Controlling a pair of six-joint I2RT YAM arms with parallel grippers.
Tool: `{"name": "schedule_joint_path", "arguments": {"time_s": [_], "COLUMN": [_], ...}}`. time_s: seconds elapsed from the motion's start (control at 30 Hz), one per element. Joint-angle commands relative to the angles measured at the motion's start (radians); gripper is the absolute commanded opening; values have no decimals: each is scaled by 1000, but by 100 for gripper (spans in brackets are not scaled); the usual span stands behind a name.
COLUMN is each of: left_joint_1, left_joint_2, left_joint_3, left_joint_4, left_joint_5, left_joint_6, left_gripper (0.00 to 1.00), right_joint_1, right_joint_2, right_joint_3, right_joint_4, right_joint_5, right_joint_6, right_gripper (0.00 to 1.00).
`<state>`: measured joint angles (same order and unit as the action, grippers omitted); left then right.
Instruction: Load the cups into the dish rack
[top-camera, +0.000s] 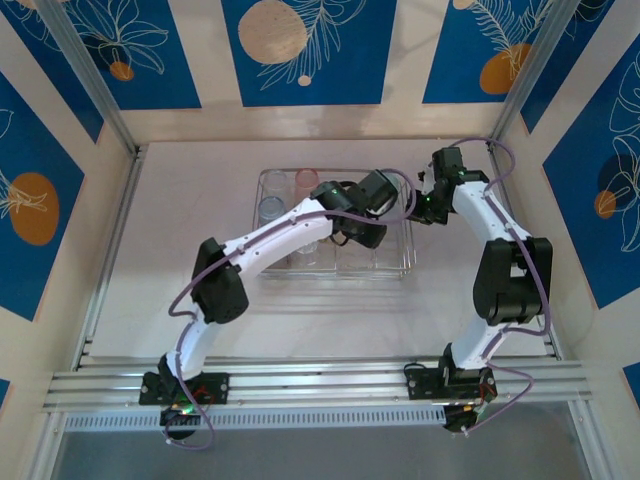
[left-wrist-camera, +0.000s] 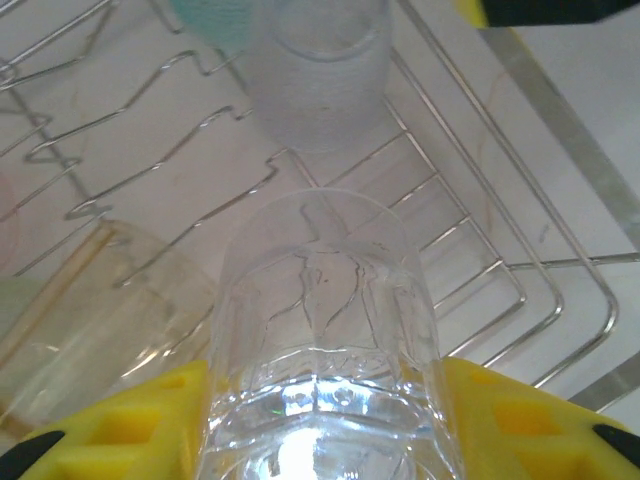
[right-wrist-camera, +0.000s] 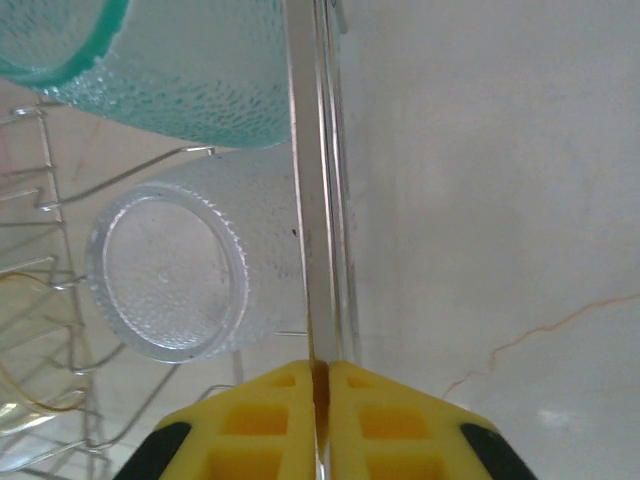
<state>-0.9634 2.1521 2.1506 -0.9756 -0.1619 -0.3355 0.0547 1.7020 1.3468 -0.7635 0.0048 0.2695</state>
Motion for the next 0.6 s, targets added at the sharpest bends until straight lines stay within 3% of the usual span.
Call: {"name": "schedule_joint_path", "arguments": {"time_s": [0.0,0.57], "left_joint_1": [12,38], "left_joint_2": [-69,-264], "left_joint_3": [-57,-324], "left_joint_4": [31,147], "left_joint_5": [-15,110], "left_joint_6": [-29,-42], "left_gripper": [0,0], "right_joint_1": [42,254], "right_joint_2": [6,-170], "right_joint_3": [11,-129], "right_joint_4": [-45,-76], "right_joint_5": [53,152], "right_joint_6": [-26,31], "right_gripper": [0,0]}}
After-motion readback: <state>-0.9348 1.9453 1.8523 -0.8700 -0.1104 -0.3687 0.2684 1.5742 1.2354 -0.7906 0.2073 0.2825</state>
